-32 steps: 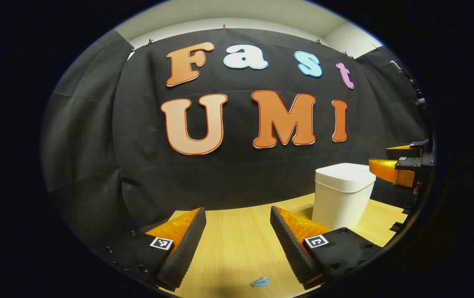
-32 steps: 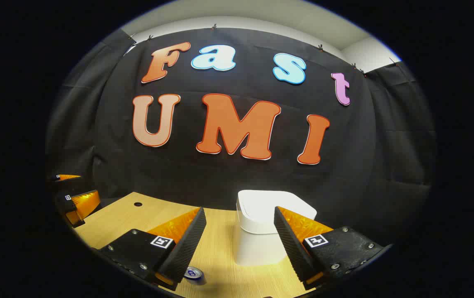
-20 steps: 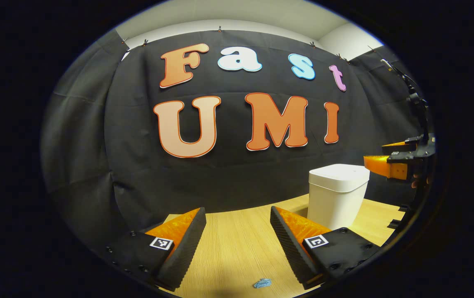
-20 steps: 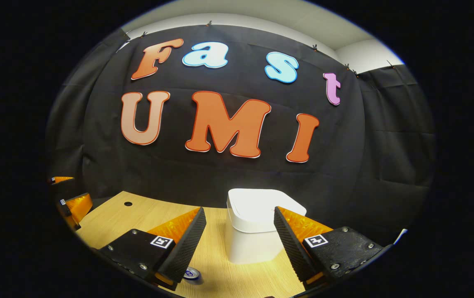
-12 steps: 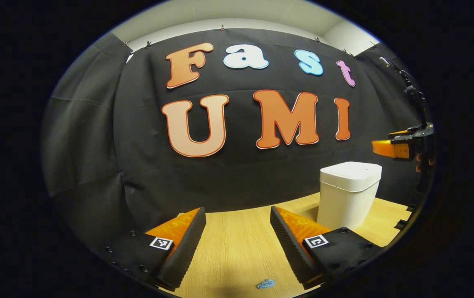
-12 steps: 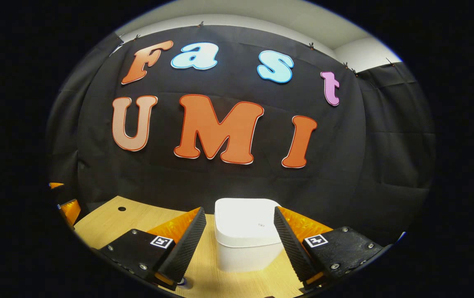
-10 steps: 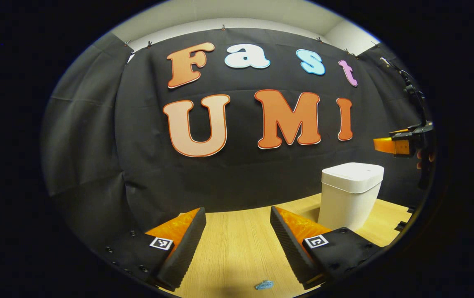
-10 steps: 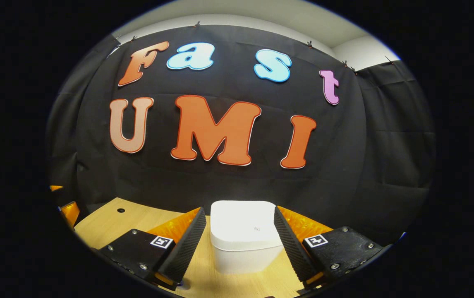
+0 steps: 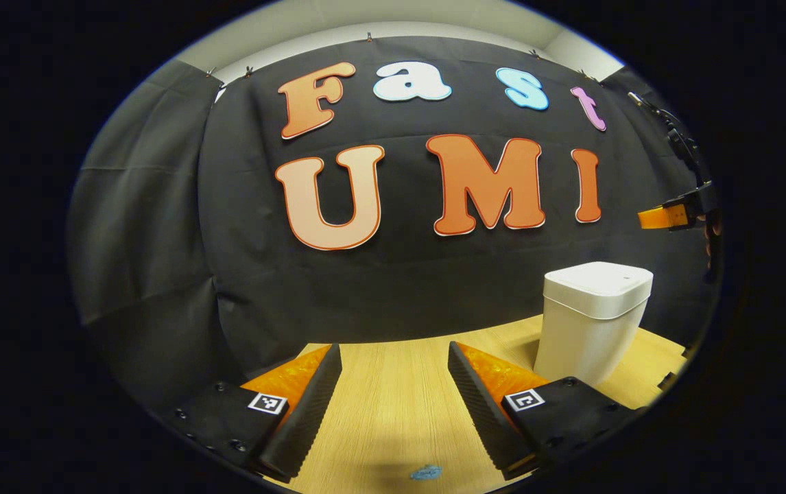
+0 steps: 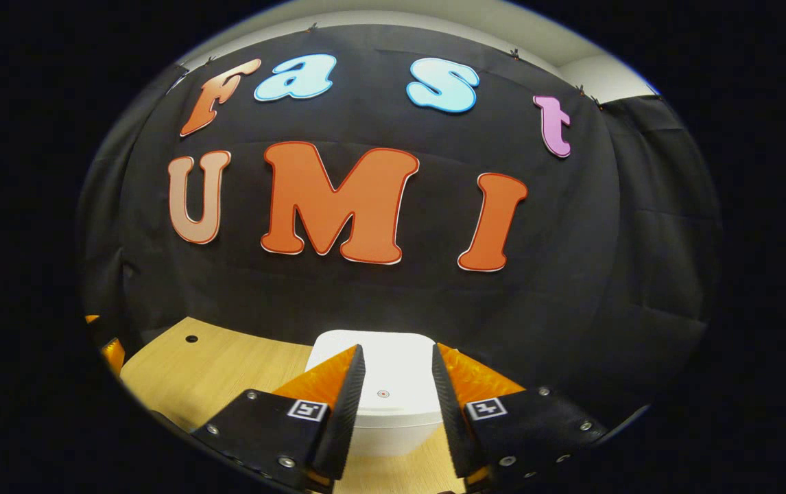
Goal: Press the lid of the desktop garbage bin to open it, pick up the crumpled paper on the desktop and throw it into the bin, then pick up the pop can on the desktop and drop it into the bin, and finally close the garbage bin lid.
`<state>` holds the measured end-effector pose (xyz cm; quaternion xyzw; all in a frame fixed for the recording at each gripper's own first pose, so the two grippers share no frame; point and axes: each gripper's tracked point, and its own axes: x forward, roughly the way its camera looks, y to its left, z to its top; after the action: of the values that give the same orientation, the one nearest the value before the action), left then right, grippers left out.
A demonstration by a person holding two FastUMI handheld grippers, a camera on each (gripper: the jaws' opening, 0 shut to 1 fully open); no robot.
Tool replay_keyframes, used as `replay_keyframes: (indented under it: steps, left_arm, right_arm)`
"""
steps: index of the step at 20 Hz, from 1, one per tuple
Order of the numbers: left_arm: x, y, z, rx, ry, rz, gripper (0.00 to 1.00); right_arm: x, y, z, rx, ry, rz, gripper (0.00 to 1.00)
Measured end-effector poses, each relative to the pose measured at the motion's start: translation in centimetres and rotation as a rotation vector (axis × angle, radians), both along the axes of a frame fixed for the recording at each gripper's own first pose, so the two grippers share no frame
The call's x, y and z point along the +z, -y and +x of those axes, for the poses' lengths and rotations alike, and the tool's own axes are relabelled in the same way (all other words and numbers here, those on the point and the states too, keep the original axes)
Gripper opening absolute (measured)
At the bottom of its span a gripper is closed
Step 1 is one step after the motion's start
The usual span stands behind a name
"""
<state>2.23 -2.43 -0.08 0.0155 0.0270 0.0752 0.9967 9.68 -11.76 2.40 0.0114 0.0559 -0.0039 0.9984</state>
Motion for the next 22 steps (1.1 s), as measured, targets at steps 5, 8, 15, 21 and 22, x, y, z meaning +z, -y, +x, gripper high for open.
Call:
replay_keyframes:
  steps: [5,8,15,21,22]
  left_arm:
    - [-0.2,0.6,-0.2,0.056,-0.012,0.003,0.99]
    - [-0.5,0.9,-0.3,0.095,-0.023,-0.002,0.99]
    - [-1.6,2.6,-0.4,0.15,-0.049,-0.016,0.99]
    - [-1.8,2.5,-0.4,0.191,-0.069,0.001,0.99]
    - [-1.9,2.3,-0.6,0.199,-0.073,0.003,0.99]
  right_arm:
    - [-0.7,0.5,1.9,0.057,-0.052,-0.032,0.19]
    - [-1.2,0.1,2.7,0.115,-0.077,-0.015,0.06]
    - [-3.1,-0.6,4.5,0.219,-0.142,0.002,0.01]
    - [-5.8,-1.7,5.8,0.284,-0.213,0.025,0.01]
    - [-6.4,-1.8,5.8,0.294,-0.234,0.028,0.01]
